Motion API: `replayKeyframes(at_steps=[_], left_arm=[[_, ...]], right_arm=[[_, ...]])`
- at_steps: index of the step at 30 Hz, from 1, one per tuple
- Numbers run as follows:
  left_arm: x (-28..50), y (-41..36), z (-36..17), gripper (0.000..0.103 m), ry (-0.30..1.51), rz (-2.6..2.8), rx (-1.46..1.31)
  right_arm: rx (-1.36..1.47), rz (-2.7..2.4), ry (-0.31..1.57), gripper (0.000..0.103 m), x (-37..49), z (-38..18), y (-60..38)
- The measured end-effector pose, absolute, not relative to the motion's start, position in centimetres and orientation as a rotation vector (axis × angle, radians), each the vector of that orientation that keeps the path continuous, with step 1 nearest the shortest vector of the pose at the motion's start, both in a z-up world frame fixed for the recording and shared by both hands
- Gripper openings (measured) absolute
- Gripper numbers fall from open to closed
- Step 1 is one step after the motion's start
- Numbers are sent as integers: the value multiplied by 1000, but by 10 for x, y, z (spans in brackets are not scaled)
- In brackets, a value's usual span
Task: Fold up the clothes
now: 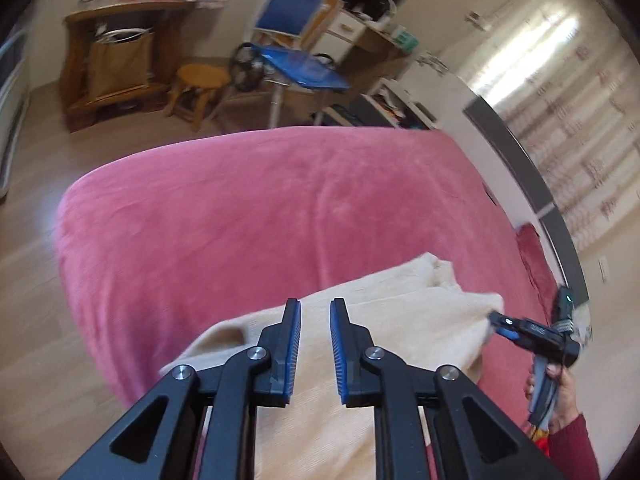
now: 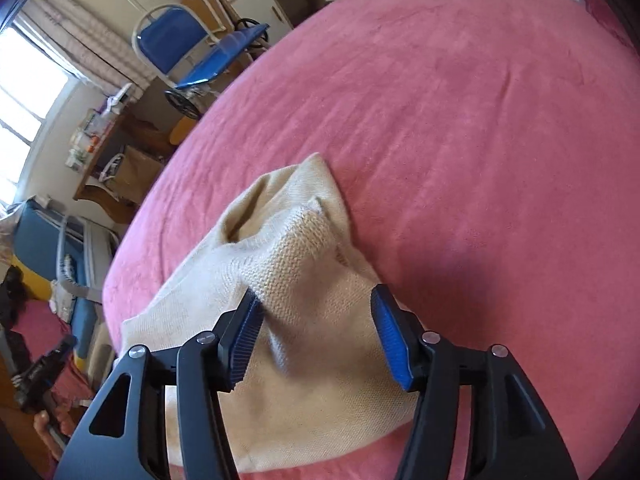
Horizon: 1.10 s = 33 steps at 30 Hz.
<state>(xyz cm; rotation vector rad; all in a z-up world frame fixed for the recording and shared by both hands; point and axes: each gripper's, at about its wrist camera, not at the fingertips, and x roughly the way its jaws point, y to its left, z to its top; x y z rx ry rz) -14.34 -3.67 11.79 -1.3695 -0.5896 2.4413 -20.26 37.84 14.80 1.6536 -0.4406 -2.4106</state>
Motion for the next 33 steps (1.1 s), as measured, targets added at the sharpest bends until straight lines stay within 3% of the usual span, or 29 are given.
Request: replayKeyframes(at_steps=[4, 5, 7, 8, 9, 10, 11, 16, 19, 23, 33], left_arm=[[-158, -11, 100, 16, -350, 2447, -1471], [-158, -11, 92, 16, -333, 2436, -1500], [-154, -13, 78, 16, -318, 2427, -1559], [-150, -16, 71, 16, -320, 2429, -1591], [-150, -21, 62, 16, -361, 2409, -1622], [-149, -28, 56, 16, -410, 2401, -1631], [-144, -33, 55, 16, -432, 2414, -1631], [-132, -58, 50, 17, -476, 2401, -1660], [-127, -73, 50, 19, -551, 2355, -1645], [-121, -93, 54, 23, -660, 2311, -1624], [-118, -107, 35, 26, -937, 2034, -1728]], right_arm=[[1824, -2353, -250, 62, -219, 133, 361], [1798, -2399, -136, 61, -219, 144, 352], [1493, -2387, -174, 64, -207, 179, 337], [1496, -2417, -11, 67, -208, 180, 326], [1609, -2423, 182, 66, -213, 169, 318], [1718, -2399, 285, 52, -219, 158, 316], [1772, -2406, 309, 51, -223, 156, 318], [1713, -2586, 174, 54, -225, 193, 337], [1626, -2457, 24, 75, -228, 217, 323], [1646, -2268, -37, 76, -241, 217, 288], [1860, -2213, 34, 76, -227, 171, 270]])
